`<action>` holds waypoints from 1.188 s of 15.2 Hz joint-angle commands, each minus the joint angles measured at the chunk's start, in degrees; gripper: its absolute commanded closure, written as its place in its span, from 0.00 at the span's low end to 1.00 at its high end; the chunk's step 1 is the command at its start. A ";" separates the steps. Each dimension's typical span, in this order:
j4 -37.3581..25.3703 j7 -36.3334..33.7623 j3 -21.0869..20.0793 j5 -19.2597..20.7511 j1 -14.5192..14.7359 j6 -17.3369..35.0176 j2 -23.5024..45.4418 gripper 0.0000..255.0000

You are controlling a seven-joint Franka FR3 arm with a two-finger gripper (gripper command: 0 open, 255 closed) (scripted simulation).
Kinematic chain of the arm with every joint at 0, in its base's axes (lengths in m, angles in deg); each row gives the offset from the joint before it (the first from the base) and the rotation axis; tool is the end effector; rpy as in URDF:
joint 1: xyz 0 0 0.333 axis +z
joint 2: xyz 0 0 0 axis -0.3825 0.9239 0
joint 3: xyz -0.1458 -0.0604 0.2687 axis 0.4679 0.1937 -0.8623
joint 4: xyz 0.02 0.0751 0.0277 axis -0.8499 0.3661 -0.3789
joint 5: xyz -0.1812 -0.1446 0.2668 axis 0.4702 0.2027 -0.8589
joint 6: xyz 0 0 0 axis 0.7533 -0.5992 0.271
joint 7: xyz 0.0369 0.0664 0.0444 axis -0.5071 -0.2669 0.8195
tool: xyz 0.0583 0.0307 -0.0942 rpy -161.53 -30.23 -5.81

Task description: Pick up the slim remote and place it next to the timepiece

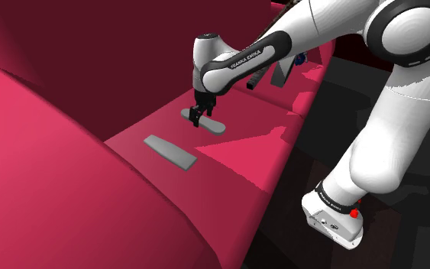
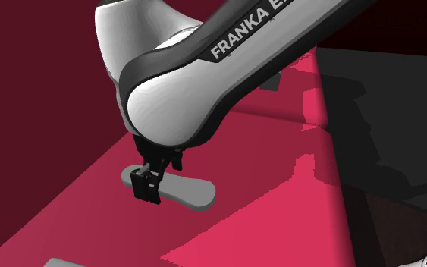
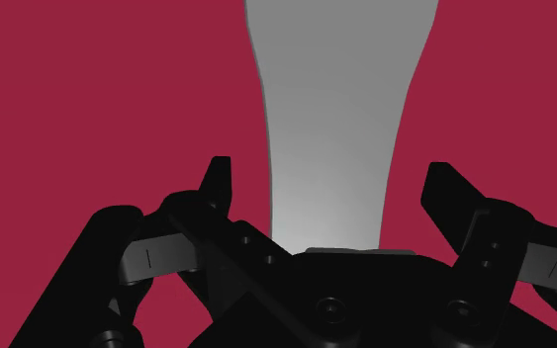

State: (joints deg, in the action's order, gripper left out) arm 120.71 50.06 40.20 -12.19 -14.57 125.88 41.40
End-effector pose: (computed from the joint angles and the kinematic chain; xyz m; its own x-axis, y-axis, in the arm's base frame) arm 0.5203 0.1470 0.3447 0.9794 0.2021 -0.0030 0.2021 -0.9792 0.0205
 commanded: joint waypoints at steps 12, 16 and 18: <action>-0.01 0.02 0.01 0.00 -0.01 0.01 0.02 1.00; -0.79 0.25 -0.08 -0.32 -0.06 -2.07 -1.30 1.00; -1.38 0.41 -0.12 -0.53 -0.09 -3.47 -2.13 1.00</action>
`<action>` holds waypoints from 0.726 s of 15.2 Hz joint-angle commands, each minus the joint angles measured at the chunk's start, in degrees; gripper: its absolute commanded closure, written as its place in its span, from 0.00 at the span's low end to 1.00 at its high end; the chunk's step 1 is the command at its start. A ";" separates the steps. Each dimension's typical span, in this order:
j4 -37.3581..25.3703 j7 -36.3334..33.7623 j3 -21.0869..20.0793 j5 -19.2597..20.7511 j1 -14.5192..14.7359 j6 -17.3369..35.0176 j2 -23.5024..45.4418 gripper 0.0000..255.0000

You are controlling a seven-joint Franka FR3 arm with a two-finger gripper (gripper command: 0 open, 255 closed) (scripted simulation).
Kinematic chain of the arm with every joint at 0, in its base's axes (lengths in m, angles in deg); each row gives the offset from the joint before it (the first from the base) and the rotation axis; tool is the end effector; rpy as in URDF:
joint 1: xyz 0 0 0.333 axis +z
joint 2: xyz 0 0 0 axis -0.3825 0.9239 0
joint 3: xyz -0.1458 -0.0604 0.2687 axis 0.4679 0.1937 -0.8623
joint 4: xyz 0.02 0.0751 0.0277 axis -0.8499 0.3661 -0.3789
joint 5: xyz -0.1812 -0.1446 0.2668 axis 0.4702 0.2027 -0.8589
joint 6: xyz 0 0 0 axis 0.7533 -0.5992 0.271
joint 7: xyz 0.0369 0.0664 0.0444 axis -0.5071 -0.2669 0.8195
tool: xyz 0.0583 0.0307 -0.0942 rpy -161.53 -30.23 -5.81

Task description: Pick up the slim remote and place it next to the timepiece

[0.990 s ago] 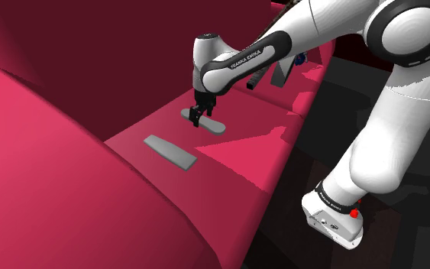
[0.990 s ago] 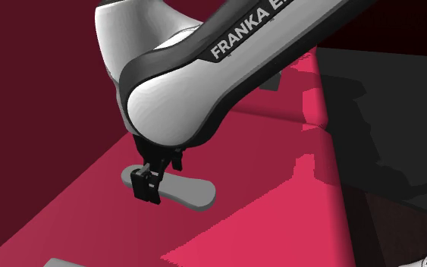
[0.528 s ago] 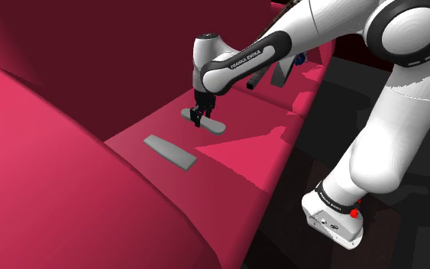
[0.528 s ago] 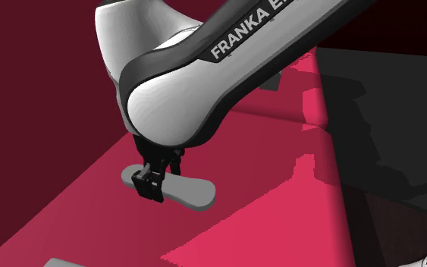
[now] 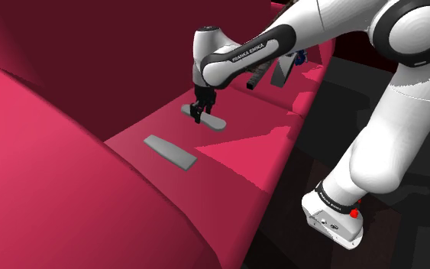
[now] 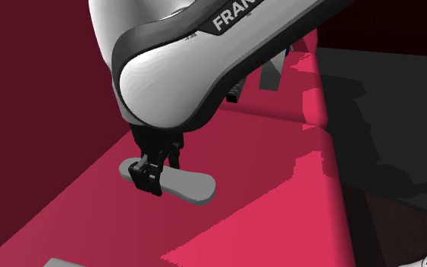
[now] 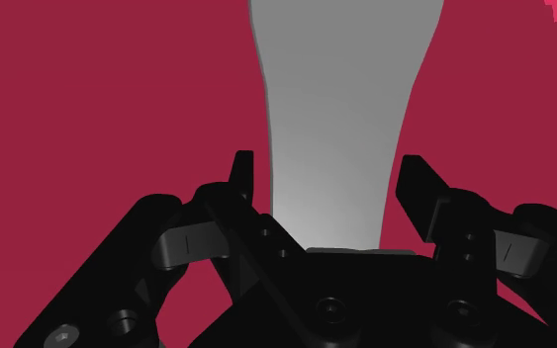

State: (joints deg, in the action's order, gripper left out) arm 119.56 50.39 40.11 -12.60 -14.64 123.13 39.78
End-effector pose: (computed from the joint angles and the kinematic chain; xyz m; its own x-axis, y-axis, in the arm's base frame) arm 0.5196 0.1468 0.3638 0.9794 0.2021 -0.0031 0.2021 -0.9791 0.0205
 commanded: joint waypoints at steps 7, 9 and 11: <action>-2.69 0.56 -0.12 -0.71 -0.10 -5.69 -3.05 1.00; -3.51 0.67 -0.14 -0.85 -0.11 -7.13 -3.68 1.00; -4.37 0.79 -0.15 -0.99 -0.13 -8.57 -4.27 1.00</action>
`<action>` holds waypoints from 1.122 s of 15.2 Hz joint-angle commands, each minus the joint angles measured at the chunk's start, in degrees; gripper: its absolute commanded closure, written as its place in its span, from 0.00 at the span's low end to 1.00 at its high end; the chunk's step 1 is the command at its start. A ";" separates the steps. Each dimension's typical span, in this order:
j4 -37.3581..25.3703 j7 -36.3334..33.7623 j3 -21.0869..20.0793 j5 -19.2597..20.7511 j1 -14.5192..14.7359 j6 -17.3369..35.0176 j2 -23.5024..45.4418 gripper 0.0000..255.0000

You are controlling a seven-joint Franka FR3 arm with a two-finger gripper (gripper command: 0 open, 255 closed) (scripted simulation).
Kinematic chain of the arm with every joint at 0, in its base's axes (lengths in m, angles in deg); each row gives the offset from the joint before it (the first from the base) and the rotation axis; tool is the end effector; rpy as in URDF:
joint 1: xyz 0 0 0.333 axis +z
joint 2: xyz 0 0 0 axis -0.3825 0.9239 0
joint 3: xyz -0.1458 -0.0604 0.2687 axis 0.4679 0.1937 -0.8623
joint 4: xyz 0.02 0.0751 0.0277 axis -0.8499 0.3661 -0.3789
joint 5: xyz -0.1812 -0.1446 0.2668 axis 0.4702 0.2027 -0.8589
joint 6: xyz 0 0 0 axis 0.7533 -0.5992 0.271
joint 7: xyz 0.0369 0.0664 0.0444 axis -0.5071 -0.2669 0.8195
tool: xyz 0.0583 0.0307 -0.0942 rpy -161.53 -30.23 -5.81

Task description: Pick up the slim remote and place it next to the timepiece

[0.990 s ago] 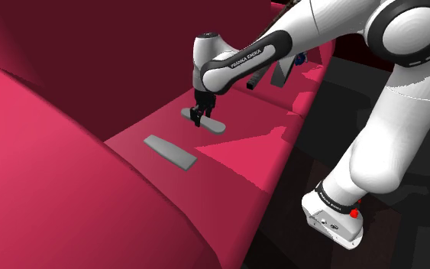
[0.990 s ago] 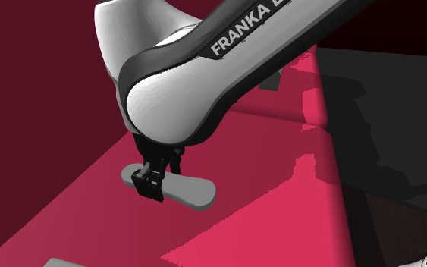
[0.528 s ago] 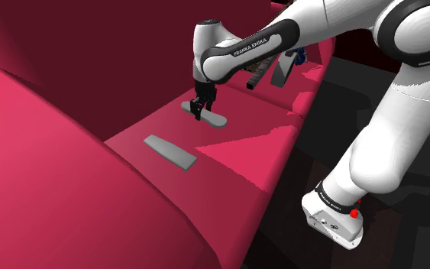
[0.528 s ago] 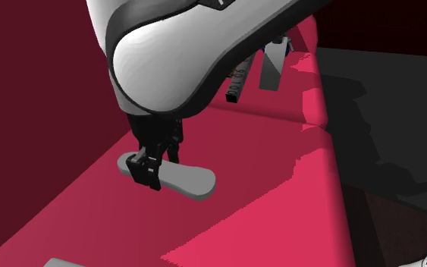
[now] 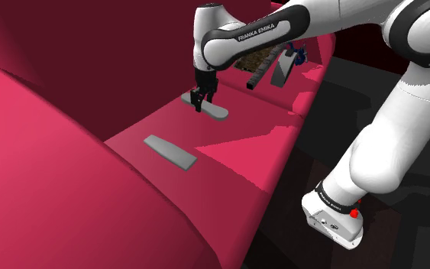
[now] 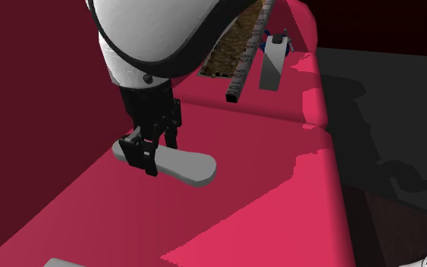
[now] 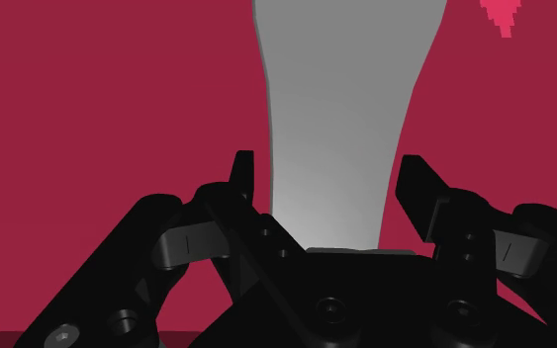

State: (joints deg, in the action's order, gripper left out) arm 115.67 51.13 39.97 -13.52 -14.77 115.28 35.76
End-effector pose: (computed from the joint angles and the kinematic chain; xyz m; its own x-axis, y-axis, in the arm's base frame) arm 0.5162 0.1460 0.4176 0.9794 0.2021 -0.0031 0.2021 -0.9791 0.0207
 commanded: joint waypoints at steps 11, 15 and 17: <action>-6.17 0.52 -0.03 -0.59 -0.06 -8.79 -2.66 1.00; -8.63 0.64 -0.03 -0.70 -0.06 -11.77 -3.19 1.00; -9.95 0.69 -0.04 -0.74 -0.07 -13.27 -3.38 1.00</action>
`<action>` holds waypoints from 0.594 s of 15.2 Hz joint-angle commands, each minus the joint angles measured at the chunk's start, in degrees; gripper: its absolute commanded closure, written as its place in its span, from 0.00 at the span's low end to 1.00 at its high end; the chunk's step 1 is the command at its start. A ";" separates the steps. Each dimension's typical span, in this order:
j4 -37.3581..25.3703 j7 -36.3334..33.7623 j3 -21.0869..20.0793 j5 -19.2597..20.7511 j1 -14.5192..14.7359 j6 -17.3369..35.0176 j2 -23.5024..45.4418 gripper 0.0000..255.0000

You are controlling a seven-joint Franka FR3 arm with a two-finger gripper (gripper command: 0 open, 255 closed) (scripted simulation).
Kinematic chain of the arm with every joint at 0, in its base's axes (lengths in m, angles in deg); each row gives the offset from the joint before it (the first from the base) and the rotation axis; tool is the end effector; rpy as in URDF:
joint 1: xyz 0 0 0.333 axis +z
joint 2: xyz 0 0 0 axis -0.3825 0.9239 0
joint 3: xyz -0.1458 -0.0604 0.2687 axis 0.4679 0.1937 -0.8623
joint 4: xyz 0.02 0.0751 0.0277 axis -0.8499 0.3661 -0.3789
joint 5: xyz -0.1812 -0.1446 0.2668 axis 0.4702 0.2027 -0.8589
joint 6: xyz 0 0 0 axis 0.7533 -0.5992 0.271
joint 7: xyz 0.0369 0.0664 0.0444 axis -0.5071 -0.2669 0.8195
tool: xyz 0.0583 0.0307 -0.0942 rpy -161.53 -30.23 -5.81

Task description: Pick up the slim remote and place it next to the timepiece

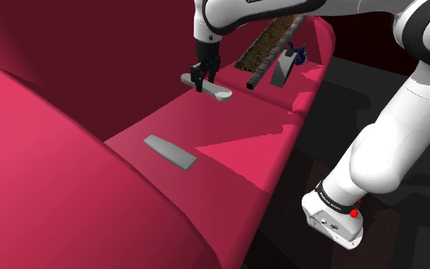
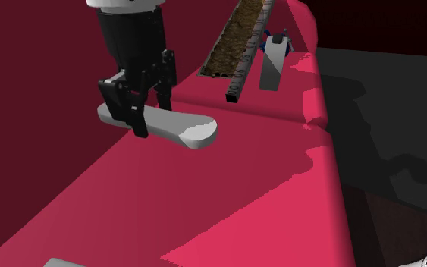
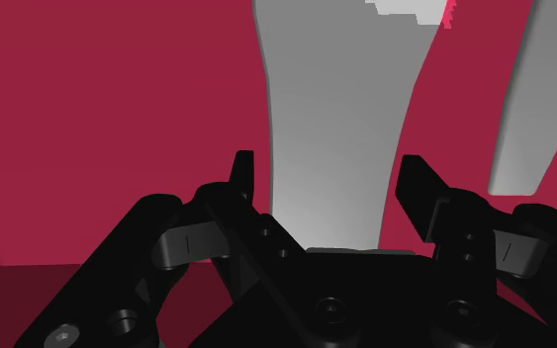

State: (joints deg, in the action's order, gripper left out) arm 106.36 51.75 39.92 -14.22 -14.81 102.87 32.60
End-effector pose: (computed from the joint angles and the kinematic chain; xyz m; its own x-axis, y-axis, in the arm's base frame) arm 0.5137 0.1458 0.4985 0.9794 0.2021 -0.0029 0.2021 -0.9792 0.0205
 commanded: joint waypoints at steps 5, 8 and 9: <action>-4.18 0.17 0.01 -0.11 -0.02 -4.65 -0.48 1.00; -6.49 0.21 0.00 -0.12 -0.01 -6.96 -0.48 1.00; -7.29 0.23 0.00 -0.12 0.00 -7.73 -0.45 1.00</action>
State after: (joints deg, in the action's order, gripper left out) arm 99.68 52.00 39.94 -14.33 -14.84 95.80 32.20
